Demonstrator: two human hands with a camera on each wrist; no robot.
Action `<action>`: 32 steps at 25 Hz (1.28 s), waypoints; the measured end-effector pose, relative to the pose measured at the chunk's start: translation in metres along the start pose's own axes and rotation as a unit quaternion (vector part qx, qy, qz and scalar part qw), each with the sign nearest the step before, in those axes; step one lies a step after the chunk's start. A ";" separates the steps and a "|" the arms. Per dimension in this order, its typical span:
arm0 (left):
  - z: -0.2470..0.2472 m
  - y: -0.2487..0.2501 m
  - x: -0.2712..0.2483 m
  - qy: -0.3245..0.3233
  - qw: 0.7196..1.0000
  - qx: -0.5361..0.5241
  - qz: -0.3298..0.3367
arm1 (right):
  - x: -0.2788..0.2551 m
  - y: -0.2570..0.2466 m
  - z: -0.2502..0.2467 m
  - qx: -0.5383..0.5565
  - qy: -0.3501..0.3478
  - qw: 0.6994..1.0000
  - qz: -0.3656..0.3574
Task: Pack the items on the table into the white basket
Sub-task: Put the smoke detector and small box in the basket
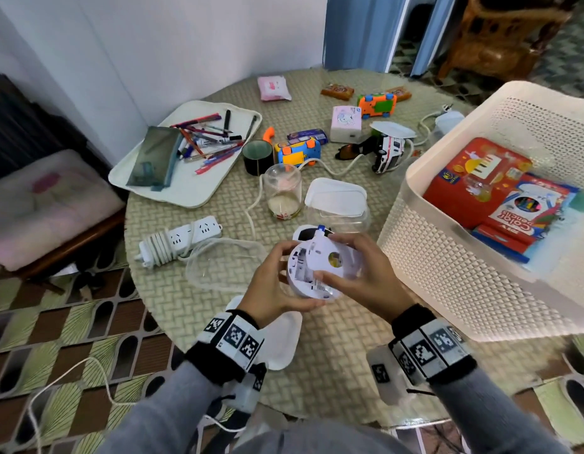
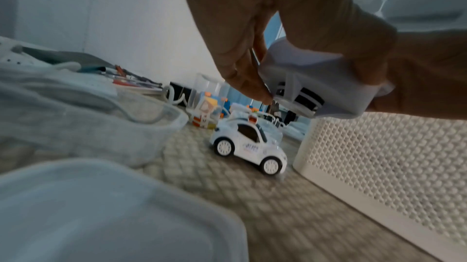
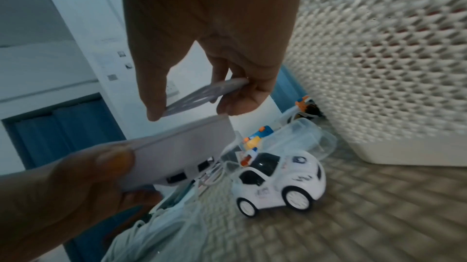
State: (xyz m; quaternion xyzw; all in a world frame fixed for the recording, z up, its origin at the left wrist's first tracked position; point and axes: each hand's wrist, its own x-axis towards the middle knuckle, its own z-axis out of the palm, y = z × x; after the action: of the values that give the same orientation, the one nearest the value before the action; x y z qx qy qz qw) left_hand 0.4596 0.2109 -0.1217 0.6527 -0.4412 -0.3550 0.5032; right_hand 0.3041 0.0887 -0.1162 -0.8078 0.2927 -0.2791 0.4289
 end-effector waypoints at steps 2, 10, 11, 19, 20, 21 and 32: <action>-0.012 0.008 0.002 -0.012 1.000 -0.015 0.012 | 0.008 -0.017 0.003 -0.003 -0.019 0.999 -0.030; -0.041 0.013 0.014 -0.046 0.997 -0.054 0.034 | 0.031 -0.041 0.015 -0.009 -0.054 0.996 -0.068; -0.044 0.014 0.016 -0.051 0.997 -0.058 0.032 | 0.033 -0.041 0.017 -0.007 -0.054 0.996 -0.064; -0.059 0.017 0.028 -0.065 0.996 -0.059 0.031 | 0.042 -0.041 0.021 -0.013 -0.054 0.998 -0.037; -0.059 0.017 0.029 -0.063 0.996 -0.058 0.033 | 0.044 -0.041 0.021 -0.017 -0.052 0.998 -0.038; -0.059 0.016 0.029 -0.060 0.996 -0.058 0.033 | 0.046 -0.040 0.022 -0.021 -0.055 0.998 -0.037; -0.073 0.023 0.038 -0.037 0.997 -0.053 0.035 | 0.053 -0.030 0.018 0.112 -0.060 0.992 -0.014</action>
State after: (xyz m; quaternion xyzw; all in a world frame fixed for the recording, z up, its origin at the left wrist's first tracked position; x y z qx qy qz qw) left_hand 0.5345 0.1977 -0.0827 0.5956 -0.4629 -0.3841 0.5323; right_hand 0.3593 0.0742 -0.0880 -0.7742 0.2218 -0.2669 0.5293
